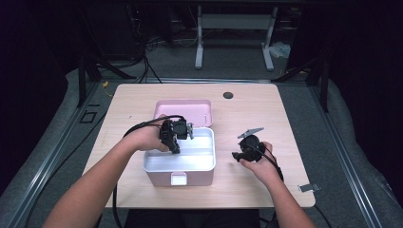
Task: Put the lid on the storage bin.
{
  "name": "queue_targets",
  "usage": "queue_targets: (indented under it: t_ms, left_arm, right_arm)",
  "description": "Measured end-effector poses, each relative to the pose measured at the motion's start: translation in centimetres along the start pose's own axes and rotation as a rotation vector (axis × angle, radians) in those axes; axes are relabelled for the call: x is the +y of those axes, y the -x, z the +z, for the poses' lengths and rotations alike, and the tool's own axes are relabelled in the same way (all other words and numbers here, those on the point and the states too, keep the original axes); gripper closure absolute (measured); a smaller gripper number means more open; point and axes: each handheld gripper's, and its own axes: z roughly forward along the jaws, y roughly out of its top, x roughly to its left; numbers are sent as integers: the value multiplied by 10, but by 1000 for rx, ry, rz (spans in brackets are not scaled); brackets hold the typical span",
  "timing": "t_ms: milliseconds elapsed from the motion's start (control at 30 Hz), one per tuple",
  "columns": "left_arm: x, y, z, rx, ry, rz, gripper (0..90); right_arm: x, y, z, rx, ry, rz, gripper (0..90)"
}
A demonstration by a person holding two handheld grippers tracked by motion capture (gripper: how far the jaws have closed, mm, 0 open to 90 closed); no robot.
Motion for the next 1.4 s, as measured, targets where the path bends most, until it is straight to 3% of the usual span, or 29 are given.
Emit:
queue_targets:
  t_ms: [167, 367, 933, 1133, 1333, 1400]
  left_arm:
    - [0, 0, 0, 6, -3, 2, 881]
    - [0, 0, -1, 6, -7, 5, 881]
    - [1, 2, 0, 17, -8, 2, 881]
    - [1, 3, 0, 19, -3, 2, 881]
    - [1, 3, 0, 21, -6, 4, 881]
    - [1, 3, 0, 24, -5, 2, 880]
  right_arm:
    - [31, 5, -2, 5, 11, 27, 517]
    - [65, 3, -10, 11, 26, 23, 517]
    - [143, 10, -8, -3, 4, 74, 515]
    - [167, 13, 0, 6, -6, 121, 514]
    - [182, 5, 20, -9, -37, 126, 511]
    - [185, 5, 27, -14, -47, 153, 510]
